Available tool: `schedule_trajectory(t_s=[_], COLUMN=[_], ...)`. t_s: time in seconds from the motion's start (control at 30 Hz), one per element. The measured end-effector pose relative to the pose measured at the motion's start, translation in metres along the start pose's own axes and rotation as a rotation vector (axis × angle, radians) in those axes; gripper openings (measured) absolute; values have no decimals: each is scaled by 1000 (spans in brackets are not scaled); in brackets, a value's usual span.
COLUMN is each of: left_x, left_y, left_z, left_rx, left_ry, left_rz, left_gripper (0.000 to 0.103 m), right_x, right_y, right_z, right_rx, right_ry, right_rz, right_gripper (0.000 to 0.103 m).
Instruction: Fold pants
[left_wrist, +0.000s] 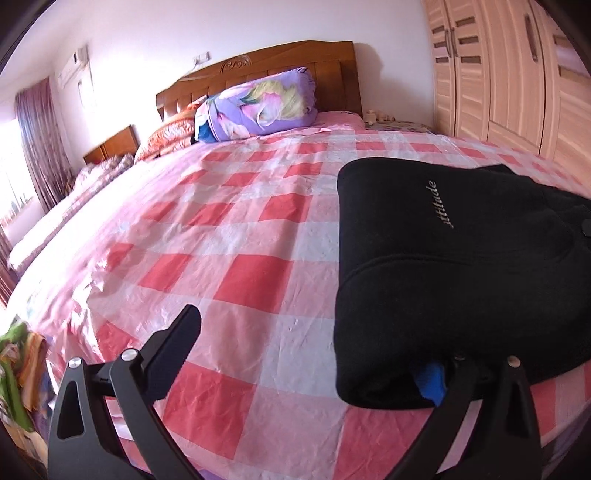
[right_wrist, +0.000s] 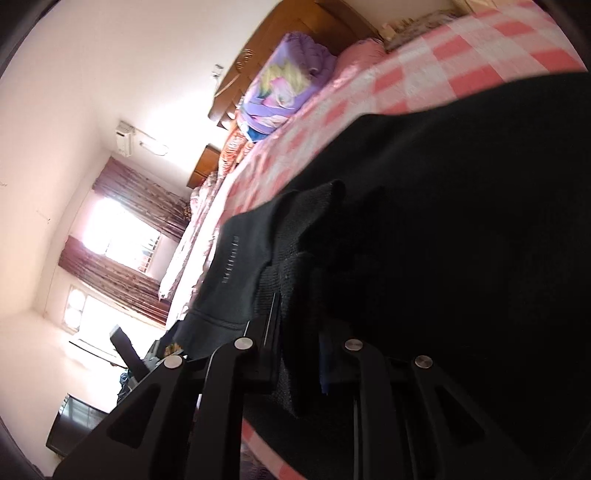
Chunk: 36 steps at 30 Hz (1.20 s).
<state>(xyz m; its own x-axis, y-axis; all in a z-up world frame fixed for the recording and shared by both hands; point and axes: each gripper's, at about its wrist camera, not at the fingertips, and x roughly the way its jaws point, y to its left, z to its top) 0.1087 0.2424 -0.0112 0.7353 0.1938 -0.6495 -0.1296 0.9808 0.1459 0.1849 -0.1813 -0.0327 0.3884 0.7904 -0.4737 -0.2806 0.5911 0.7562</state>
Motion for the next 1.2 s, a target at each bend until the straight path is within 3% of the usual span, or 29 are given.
schedule_trajectory(t_s=[0.13,0.17,0.23,0.27,0.3,0.33,0.37,0.5,0.6,0.67,0.77,0.87,0.93,1.0,1.07,1.2], left_x=[-7,-12,-21,-31,-39,-48,-58,-79,-88,-89,-65,-6,28,57,56,15], left_y=[-1,-3,-4,-2,1,5,8,-6,-34,-46,-67,-86,-88,-87,-83,-73], left_z=[-4,-5,-5,-3,0,5,12,57,87,107,127,114,90,66,61,103], left_rx=[34,70,118,135,132,117,93,55,108,85,87,112,104,119,111,54], left_ry=[11,21,32,27,18,7,-20,-126,-196,-216,-194,-72,2,92,102,11], left_rz=[-5,-3,23,46,41,24,7,-96,-85,-131,-200,-201,-210,-166,-184,-302], left_gripper=[102,102,102,102,102,102,102,102,102,102,102,102,102,101,101,101], right_x=[10,8,4,1,-6,-14,-22,-22,1,20,50,75,67,67,68,64], right_y=[-15,-19,-14,-9,0,8,19,73,100,109,108,87,78,77,77,77], right_z=[-2,-4,-3,-2,-2,-2,-2,-5,-13,-21,-38,-48,-50,-49,-48,-49], right_rx=[-9,-5,-24,-48,-82,-119,-168,-408,-536,-604,-674,-676,-650,-656,-655,-640], right_ry=[31,29,50,57,37,-5,-58,-136,-107,-72,2,107,76,87,90,74], right_rz=[-97,-83,-104,-133,-172,-222,-268,-324,-356,-379,-433,-531,-472,-463,-461,-442], right_gripper=[18,19,34,50,77,88,92,92,92,92,92,93,94,94,94,95])
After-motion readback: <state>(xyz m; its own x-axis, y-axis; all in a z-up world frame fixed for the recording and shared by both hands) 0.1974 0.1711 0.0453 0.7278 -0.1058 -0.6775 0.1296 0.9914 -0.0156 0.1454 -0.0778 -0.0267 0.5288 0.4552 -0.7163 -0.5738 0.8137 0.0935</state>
